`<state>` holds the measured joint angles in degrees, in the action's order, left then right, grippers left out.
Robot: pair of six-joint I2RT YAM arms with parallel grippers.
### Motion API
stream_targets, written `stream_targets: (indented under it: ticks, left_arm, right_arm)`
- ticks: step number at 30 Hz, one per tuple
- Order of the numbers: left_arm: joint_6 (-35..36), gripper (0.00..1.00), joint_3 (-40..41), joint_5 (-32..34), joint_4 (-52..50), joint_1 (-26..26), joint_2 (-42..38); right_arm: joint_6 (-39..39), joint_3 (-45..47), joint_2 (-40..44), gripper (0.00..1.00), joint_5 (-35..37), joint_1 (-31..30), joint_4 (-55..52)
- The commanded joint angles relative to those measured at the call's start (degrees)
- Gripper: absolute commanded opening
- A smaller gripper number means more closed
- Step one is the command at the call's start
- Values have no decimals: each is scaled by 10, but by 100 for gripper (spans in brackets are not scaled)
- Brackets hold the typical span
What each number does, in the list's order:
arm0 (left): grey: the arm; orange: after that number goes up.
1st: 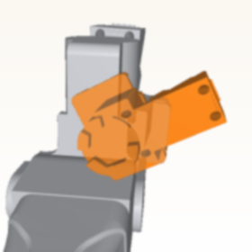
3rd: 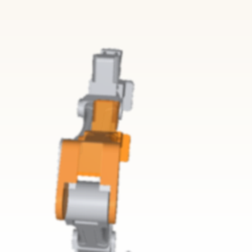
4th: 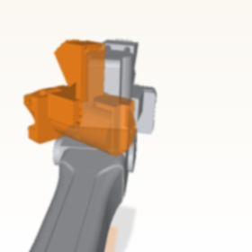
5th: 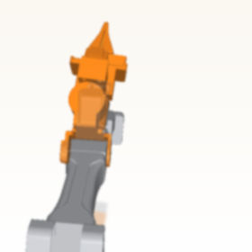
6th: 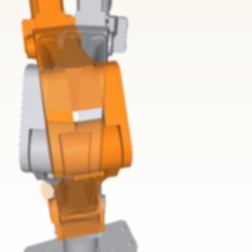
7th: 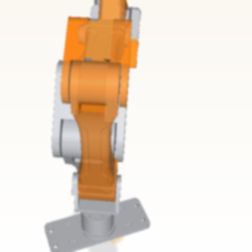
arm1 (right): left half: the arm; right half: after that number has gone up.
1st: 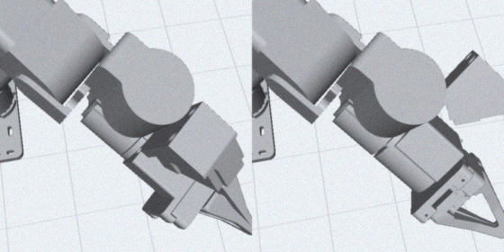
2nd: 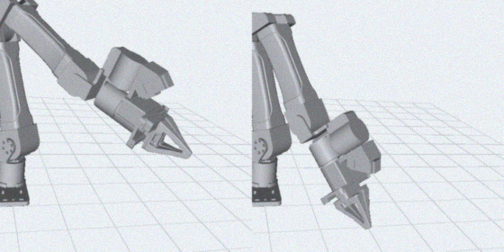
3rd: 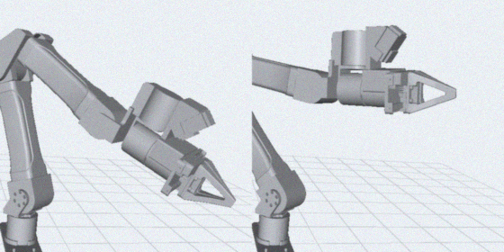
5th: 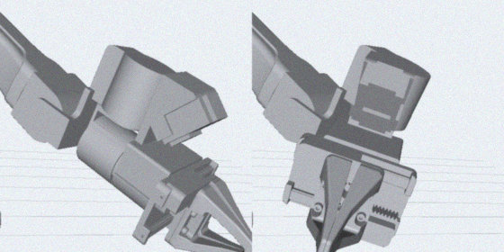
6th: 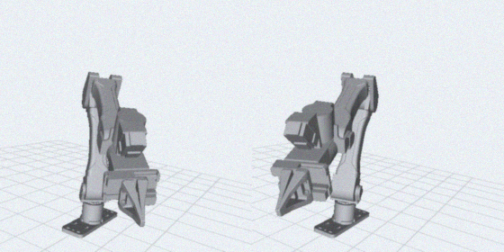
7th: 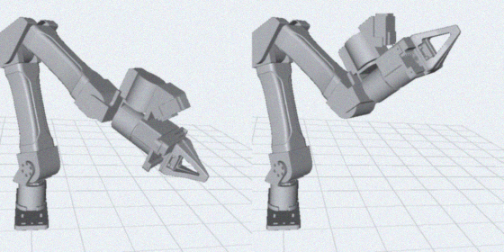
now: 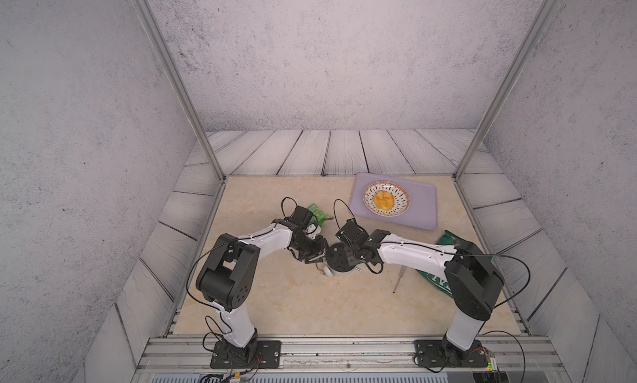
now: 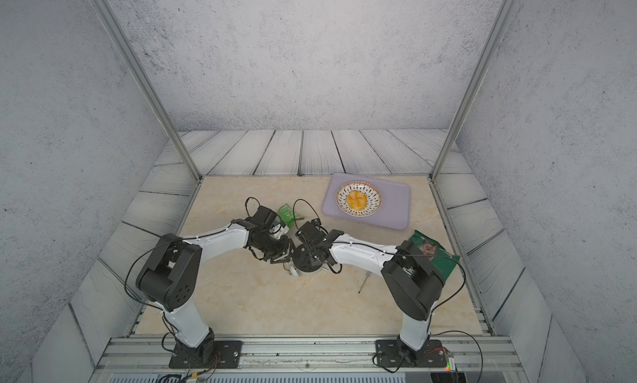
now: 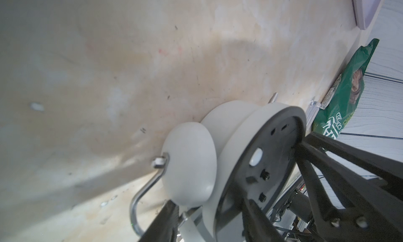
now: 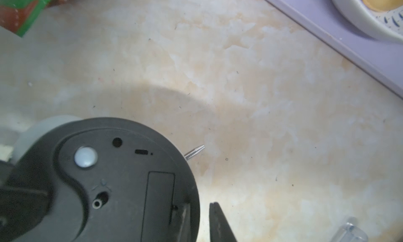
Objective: Remove the battery from the alarm
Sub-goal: Remove the cover from the alarm.
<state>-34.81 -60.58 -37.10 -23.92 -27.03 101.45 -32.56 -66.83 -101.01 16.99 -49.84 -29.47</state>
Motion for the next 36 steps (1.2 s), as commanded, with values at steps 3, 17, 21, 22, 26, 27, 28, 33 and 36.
stream_targets:
  ticks: [3,17,21,22,26,27,28,33,36]
  left_arm:
    - [7,52,8,11,-17,-7,-10]
    - [30,54,-14,48,-52,-8,-27]
    - [31,55,-15,50,-55,-8,-28]
    - [32,55,-15,51,-56,-8,-30]
    - [38,56,-21,59,-63,-8,-35]
    - [39,57,-22,61,-66,-8,-37]
    - [40,57,-24,63,-68,-7,-40]
    - [60,61,-37,85,-98,-7,-65]
    - [80,67,-40,99,-117,-6,-85]
  right_arm:
    - [-25,69,-18,22,-108,7,-32]
    - [-19,67,72,24,-81,34,-24]
    - [-13,55,76,24,-80,34,-24]
    - [-12,49,78,25,-74,34,-31]
    - [15,17,94,26,-52,36,-65]
    - [24,4,98,26,-50,36,-77]
    - [30,-5,101,27,-50,35,-87]
    - [58,-50,104,29,-88,36,-131]
    - [40,-78,82,29,-139,37,-172]
